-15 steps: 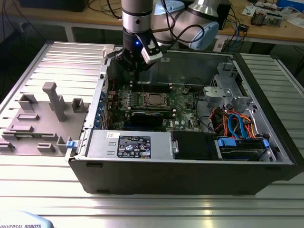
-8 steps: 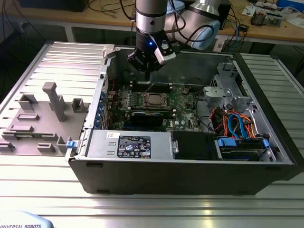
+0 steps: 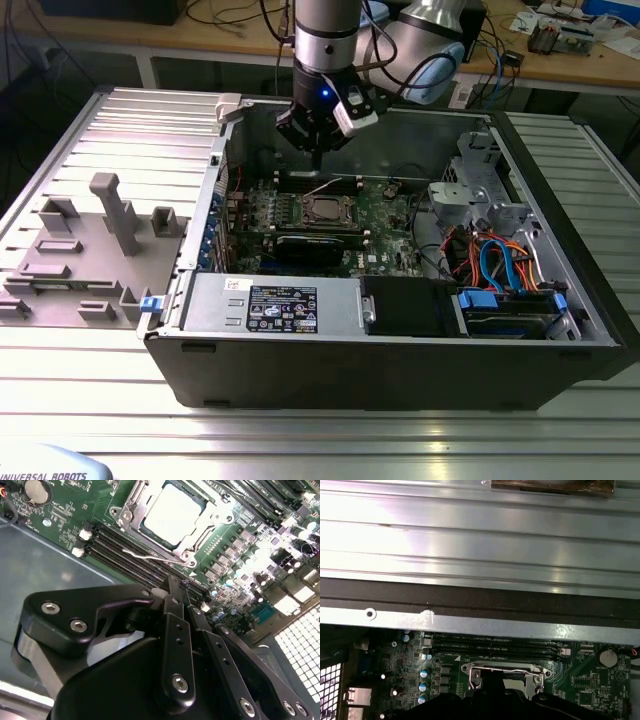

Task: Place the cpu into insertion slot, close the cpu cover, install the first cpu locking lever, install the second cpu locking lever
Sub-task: 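Install the first cpu locking lever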

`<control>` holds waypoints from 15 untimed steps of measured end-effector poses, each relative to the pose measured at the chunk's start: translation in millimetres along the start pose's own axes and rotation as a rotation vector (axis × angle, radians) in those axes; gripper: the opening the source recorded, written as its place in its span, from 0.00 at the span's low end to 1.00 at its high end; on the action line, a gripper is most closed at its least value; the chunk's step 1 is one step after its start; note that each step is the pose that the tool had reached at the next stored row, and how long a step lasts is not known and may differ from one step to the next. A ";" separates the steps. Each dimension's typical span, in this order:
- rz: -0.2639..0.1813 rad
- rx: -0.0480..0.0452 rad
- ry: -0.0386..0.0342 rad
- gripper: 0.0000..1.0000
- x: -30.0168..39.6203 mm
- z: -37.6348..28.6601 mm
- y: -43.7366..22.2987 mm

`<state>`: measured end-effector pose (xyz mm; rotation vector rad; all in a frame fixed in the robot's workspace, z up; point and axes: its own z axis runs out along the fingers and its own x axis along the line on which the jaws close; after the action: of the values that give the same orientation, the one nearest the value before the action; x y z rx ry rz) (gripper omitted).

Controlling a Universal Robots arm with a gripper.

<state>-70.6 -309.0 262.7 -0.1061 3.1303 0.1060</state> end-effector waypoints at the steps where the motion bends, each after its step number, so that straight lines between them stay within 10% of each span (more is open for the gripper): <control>1: 0.000 -0.0137 -0.0010 0.11 0.0 0.1 -0.1; 4: 0.000 -0.0403 -0.0028 0.11 -0.1 0.8 -1.0; 15: 0.041 -0.0399 -0.0065 0.11 -8.5 9.3 -2.9</control>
<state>-61.9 -310.7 253.3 -0.0409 3.1253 0.1688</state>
